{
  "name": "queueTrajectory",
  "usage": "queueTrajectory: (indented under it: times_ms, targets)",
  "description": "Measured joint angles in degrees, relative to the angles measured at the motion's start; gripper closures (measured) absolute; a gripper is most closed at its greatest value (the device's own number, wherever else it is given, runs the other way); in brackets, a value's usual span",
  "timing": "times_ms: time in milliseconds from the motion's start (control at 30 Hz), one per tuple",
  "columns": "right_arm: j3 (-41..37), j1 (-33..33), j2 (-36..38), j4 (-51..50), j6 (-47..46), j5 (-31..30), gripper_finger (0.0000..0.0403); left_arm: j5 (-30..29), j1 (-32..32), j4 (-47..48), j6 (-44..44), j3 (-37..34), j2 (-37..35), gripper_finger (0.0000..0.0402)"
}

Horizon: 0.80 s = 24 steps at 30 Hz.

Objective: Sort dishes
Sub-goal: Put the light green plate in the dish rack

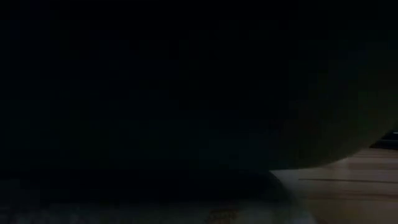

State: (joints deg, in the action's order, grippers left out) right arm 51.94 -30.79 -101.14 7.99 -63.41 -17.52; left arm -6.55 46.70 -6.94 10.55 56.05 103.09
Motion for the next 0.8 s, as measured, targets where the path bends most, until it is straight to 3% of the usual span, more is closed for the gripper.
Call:
queueTrajectory:
  times_ms: [233, 467, 800]
  targets:
    - [0.0, 0.0, 0.0, 0.0, 2.1, 0.4, 0.0258, -2.0, 0.1, -2.0, -0.3, 0.0, 0.0, 0.0399]
    - [0.0, -1.6, 0.0, 0.0, 6.0, 0.4, 0.0258, -8.1, -0.7, 6.5, -4.8, 0.0, 0.0, 0.0400]
    - [0.0, -5.8, 0.1, 0.1, 8.2, -0.6, 0.0258, -8.2, -0.6, -2.9, -4.2, 0.0, -0.5, 0.0401]
